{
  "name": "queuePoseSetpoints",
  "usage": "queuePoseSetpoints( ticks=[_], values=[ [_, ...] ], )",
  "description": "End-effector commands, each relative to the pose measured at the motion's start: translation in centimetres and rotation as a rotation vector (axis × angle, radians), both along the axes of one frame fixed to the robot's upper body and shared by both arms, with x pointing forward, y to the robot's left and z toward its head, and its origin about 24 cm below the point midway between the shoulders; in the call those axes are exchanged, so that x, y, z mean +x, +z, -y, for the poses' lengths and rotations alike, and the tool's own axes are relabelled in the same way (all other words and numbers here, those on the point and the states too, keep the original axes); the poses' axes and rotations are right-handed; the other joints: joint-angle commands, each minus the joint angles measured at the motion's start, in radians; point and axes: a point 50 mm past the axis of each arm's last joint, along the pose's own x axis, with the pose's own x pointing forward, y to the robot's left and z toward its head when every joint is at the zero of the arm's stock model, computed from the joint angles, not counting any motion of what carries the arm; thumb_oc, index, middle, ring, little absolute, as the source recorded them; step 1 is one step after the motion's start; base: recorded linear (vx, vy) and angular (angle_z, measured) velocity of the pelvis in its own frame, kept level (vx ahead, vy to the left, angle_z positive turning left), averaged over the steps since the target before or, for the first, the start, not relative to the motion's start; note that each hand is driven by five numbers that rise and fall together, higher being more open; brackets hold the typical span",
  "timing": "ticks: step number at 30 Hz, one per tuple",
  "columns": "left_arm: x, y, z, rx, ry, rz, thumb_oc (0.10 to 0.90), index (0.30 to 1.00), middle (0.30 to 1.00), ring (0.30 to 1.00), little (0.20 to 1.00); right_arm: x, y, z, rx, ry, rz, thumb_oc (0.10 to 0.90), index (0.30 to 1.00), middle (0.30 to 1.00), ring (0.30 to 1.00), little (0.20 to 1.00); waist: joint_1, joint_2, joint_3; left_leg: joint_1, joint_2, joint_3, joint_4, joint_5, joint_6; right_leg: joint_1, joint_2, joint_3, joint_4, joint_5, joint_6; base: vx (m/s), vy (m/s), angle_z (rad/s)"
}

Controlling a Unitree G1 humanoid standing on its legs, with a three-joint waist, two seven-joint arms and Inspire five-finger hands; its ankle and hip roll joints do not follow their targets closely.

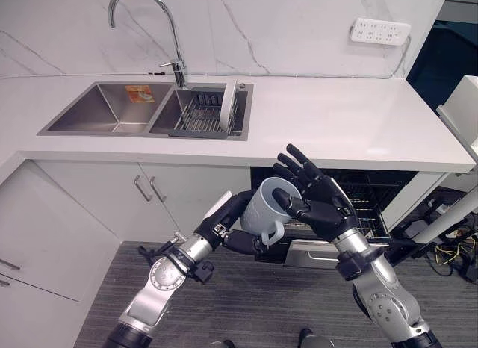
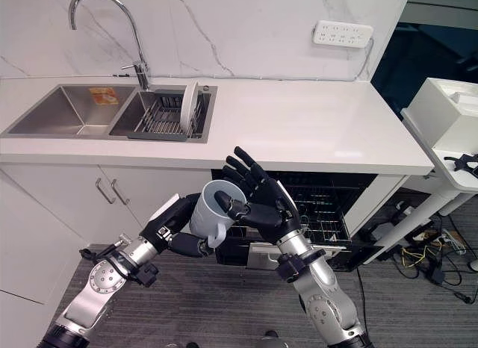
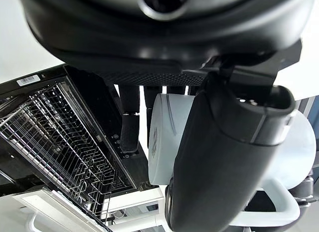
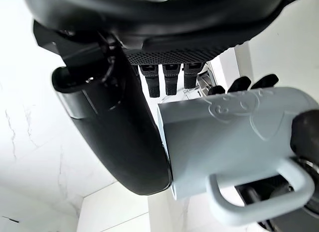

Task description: Place the dishes in the dishwasher.

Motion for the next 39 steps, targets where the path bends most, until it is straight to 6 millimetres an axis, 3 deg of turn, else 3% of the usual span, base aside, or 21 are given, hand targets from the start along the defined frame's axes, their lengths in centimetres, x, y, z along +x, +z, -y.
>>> queuePoseSetpoints(
  ticks=[1, 13, 24, 39],
  values=[
    [1.1, 5.0, 1.1, -0.097, -0.04, 0.248, 0.4, 0.3, 0.3, 0.3, 0.3, 0.0, 4.4, -1.4, 0.137, 0.122, 0.213, 0.8, 0.9, 0.9, 0.9, 0.9, -0.01, 0.002, -0.037, 0.035, 0.02, -0.13, -0.043, -0.047, -0.041, 0.039, -0.013, -0.013, 0.07, -0.135, 0.058, 0.0, 0.0, 0.0],
    [1.3, 4.1, 0.9, -0.098, -0.015, 0.213, 0.4, 0.3, 0.3, 0.3, 0.3, -1.0, 2.9, -3.5, 0.317, 0.315, 0.071, 0.8, 0.9, 0.9, 0.9, 0.9, -0.01, 0.001, -0.039, 0.037, 0.015, -0.137, -0.043, -0.047, -0.037, 0.04, -0.011, -0.006, 0.07, -0.136, 0.059, 0.0, 0.0, 0.0],
    [1.3, 3.8, 1.3, -0.092, -0.026, 0.201, 0.4, 0.3, 0.3, 0.3, 0.3, -1.6, 2.2, -4.6, 0.371, 0.431, 0.036, 0.8, 0.9, 0.9, 0.9, 0.9, -0.009, -0.001, -0.041, 0.035, 0.013, -0.144, -0.043, -0.046, -0.036, 0.042, -0.008, -0.01, 0.07, -0.138, 0.057, 0.0, 0.0, 0.0],
    [1.3, 4.2, 1.3, -0.146, -0.096, 0.174, 0.4, 0.3, 0.3, 0.3, 0.3, -2.2, 1.9, -4.3, 0.1, 0.595, 0.163, 0.8, 0.9, 0.9, 0.9, 0.9, 0.004, -0.014, -0.043, 0.03, 0.008, -0.158, -0.043, -0.046, -0.035, 0.045, -0.012, -0.025, 0.07, -0.138, 0.057, 0.0, 0.0, 0.0]
  ],
)
